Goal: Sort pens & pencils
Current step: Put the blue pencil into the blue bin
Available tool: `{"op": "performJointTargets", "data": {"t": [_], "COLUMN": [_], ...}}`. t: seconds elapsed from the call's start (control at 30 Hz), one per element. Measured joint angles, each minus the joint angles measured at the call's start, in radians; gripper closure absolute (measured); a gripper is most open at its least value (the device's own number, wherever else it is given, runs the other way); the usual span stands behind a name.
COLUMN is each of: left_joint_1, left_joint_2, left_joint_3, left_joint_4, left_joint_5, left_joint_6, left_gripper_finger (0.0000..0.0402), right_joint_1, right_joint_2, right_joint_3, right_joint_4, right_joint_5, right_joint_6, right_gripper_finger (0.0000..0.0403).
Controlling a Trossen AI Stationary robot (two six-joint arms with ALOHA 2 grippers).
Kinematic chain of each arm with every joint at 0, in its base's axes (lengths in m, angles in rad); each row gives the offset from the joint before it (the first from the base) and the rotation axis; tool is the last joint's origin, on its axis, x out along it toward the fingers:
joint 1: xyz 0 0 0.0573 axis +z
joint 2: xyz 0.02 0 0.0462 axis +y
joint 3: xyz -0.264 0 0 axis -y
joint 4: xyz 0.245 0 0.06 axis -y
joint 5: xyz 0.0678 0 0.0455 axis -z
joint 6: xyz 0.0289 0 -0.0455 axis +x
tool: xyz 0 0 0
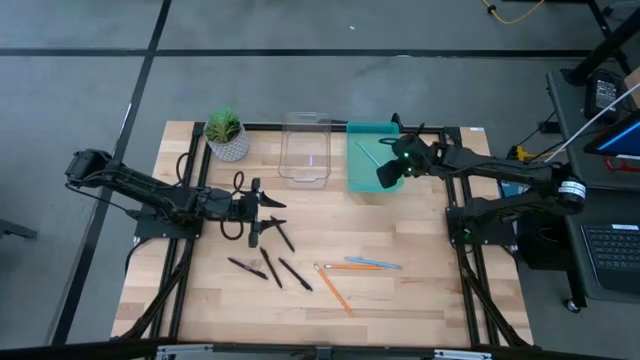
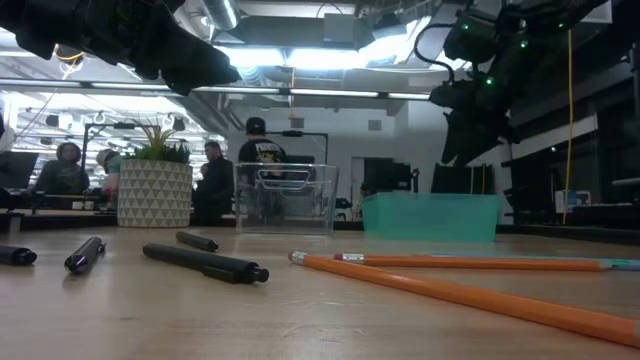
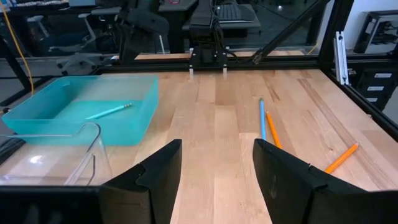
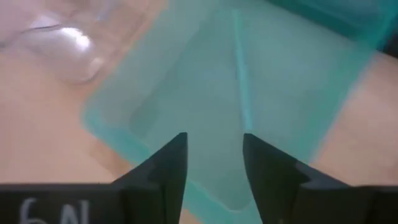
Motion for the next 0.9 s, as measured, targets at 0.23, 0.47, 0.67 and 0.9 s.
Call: {"op": "performJointTargets", "data": {"t": [0.23, 0.47, 0.67, 0.9], "left_joint_1": [0.000, 0.000, 0.000, 0.000], "left_joint_2": [0.000, 0.000, 0.000, 0.000], "left_joint_3": [0.000, 0.000, 0.000, 0.000], "left_joint_4": [0.000, 0.000, 0.000, 0.000], "left_joint_5": [0.000, 0.000, 0.000, 0.000], "left_joint_6": [0.000, 0.000, 0.000, 0.000], "left_gripper_finger": [0.0210, 0.0210, 0.0210, 0.0209], "right_joint_1": [0.010, 0.177, 0.390, 0.579], "right_joint_2": [-0.041, -0.045, -0.045, -0.045], "right_joint_3": [0.000, 0.001, 0.001, 0.001], "right_joint_4": [0.100, 0.084, 0.023, -0.094], "right_joint_5": [-0.356, -0.450, -0.308, -0.233], "right_joint_6": [-0.083, -0.108, -0.112, -0.153], "right_gripper_finger": [0.0243, 0.0243, 0.0242, 0.0242]}}
